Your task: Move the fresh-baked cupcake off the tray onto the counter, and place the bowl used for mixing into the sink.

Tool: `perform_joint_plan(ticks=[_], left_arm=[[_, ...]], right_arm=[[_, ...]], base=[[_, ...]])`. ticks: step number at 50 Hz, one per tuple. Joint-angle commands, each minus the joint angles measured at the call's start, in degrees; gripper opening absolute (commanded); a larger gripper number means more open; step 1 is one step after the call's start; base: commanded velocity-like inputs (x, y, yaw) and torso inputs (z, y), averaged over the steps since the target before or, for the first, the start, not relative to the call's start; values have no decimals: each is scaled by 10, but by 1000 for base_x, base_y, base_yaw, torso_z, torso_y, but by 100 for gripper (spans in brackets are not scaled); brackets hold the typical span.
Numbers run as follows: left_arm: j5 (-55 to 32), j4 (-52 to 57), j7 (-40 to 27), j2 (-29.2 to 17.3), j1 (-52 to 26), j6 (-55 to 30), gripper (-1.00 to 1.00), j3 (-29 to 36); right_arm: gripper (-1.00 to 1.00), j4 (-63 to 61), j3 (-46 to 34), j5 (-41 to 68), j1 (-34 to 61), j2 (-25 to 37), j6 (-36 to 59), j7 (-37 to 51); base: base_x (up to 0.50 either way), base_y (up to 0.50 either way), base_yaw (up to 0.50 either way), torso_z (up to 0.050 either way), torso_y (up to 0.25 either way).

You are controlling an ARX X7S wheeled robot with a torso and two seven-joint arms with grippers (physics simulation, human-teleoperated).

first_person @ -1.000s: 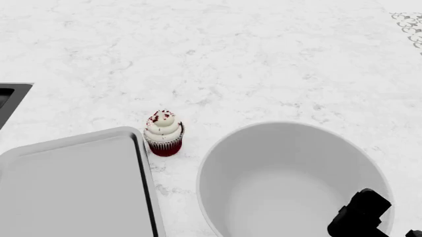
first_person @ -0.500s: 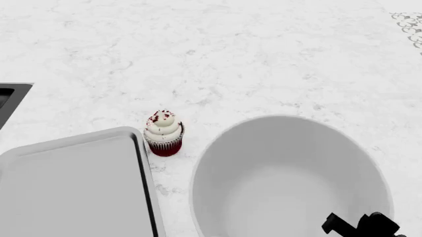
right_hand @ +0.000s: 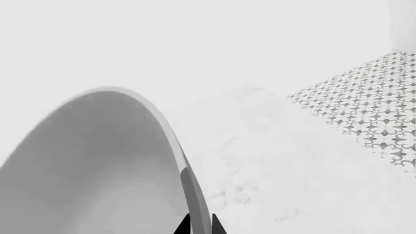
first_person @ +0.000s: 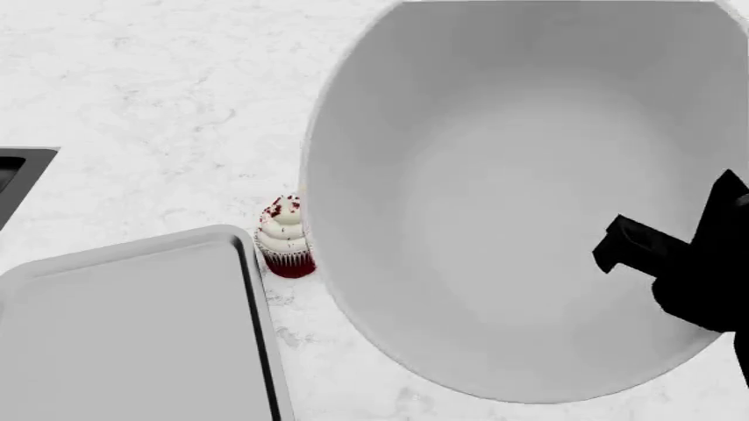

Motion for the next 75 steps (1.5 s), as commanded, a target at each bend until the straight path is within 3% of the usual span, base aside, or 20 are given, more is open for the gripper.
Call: perform_joint_plan(ticks=[1,6,10,75], left_arm=[[3,5,1,-7,8,7,100,-6],[-3,8,-5,-4,1,0,100,-9],[-8,10,-8,-4,-3,-2,100,-12],[8,23,4,-27,36,21,100,-35]], right_arm=[[-100,-47,-88,-48,211,-20,23,44],[-100,-38,-116,-144,201,-66,41,-2],[-100,-36,-122,-164,185,-65,48,-14],[-100,1,-175,-222,145,-94,65,-63]], base=[[0,0,0,0,0],[0,0,0,0,0],[0,0,0,0,0],[-27,495,0,0,0]])
